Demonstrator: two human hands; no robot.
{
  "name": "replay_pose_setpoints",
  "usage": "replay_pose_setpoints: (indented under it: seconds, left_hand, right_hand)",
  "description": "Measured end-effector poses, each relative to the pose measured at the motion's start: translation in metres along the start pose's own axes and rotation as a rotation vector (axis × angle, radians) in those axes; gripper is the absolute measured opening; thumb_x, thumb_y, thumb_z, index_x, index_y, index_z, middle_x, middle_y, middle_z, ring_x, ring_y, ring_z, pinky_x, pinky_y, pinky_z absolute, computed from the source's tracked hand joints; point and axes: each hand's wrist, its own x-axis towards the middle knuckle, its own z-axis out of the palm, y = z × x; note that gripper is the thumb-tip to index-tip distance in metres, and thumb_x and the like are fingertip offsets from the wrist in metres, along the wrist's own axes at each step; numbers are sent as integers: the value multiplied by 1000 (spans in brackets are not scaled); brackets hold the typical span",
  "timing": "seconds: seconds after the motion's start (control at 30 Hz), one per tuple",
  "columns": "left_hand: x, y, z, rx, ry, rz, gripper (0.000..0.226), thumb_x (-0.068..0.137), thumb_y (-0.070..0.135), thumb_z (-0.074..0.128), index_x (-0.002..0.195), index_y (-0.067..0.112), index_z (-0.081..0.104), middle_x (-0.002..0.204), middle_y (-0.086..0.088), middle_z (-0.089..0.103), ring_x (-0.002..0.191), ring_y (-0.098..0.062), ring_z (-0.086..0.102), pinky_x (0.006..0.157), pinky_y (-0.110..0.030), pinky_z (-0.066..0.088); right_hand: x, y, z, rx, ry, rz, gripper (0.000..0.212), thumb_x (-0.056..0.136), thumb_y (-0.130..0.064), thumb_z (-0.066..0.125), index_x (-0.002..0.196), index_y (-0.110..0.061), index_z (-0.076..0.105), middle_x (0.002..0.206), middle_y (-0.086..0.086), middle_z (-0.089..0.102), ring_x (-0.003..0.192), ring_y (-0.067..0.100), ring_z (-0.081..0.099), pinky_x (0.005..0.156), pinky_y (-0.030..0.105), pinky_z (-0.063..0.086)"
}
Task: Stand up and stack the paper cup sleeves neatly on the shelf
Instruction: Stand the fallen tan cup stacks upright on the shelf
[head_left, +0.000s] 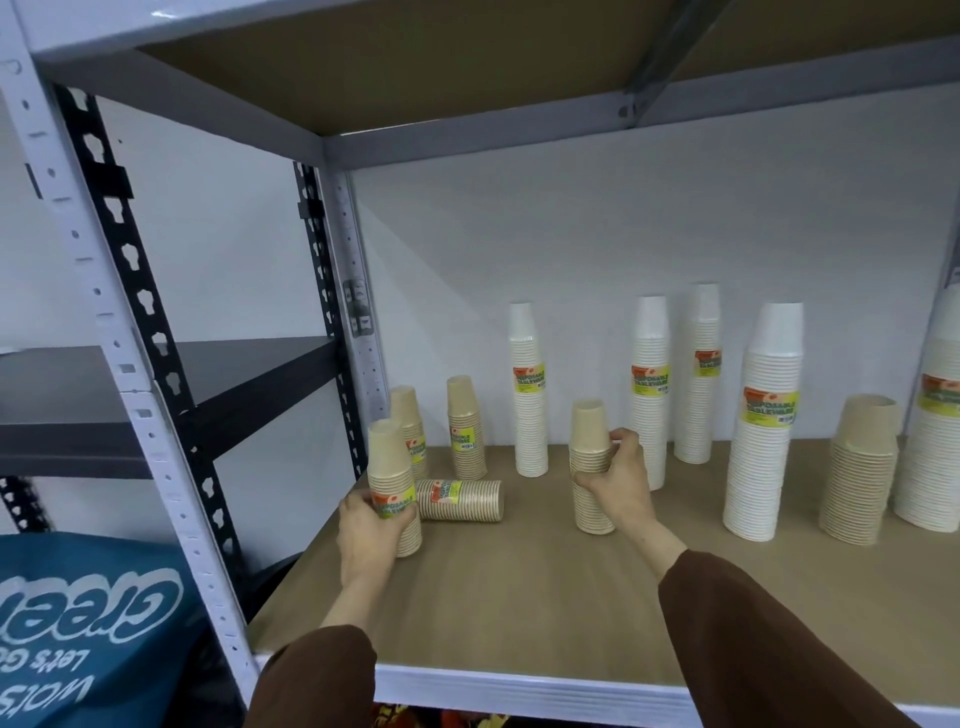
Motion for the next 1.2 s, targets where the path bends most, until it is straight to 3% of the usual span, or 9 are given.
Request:
replay_pose_setpoints:
  seconds: [0.3,0.5,0.63,0.73,0.87,0.97,1.1,1.2]
  left_hand:
    - [-2,-6,0,22,-86,-5,63,73,22,76,122,-2,46,123,-21,48,114,-35,52,96,-46,44]
    - [-6,-13,-4,76,-177,7,71,70,19,79,128,-1,42,129,-20,47,119,-33,50,100,-43,41]
    - [-14,-31,-9,184,-239,-50,71,74,22,75,129,-4,39,134,-22,46,122,-34,47,99,-40,40]
    - [-18,-42,-12,268,-244,-36,64,81,28,67,128,-4,41,137,-21,43,125,-34,45,100,-40,41]
    - [-22,-45,-11,432,-265,44,51,88,38,54,122,0,47,133,-16,44,121,-30,45,97,-39,42]
    - [-22,-48,-9,464,-267,74,50,90,38,50,124,2,47,132,-14,44,123,-27,43,99,-37,41]
    - [-20,-52,-8,476,-267,88,50,91,39,48,127,4,46,134,-12,43,124,-25,41,101,-35,40]
    - [-19,-53,-7,480,-263,92,50,91,39,48,127,5,46,133,-11,43,124,-24,42,100,-34,39]
  right_hand:
    - [-5,9,0,19,6,8,77,66,-11,80,128,-3,35,126,19,48,113,31,51,92,35,42]
    - [-18,17,1,35,-19,155,85,64,-16,83,132,4,35,133,20,50,121,32,50,101,38,43]
    - [-37,22,7,-2,42,266,54,72,-13,77,113,7,47,117,24,59,107,33,57,80,31,43]
    - [-52,20,16,-50,23,296,32,80,-16,68,103,3,58,106,22,66,102,33,61,83,33,45]
    - [-66,6,40,-38,-135,160,22,81,-12,65,98,2,64,88,10,63,90,25,61,77,26,43]
    - [-61,-19,60,-97,-252,-44,25,81,-14,65,102,-2,61,94,5,58,83,15,54,74,20,39]
    - [-40,-50,87,-259,-404,-277,43,82,-16,64,122,-5,52,124,10,51,115,23,51,99,29,41]
    - [-25,-67,103,-426,-490,-376,61,81,-17,66,135,-5,40,136,12,43,127,26,40,108,32,35]
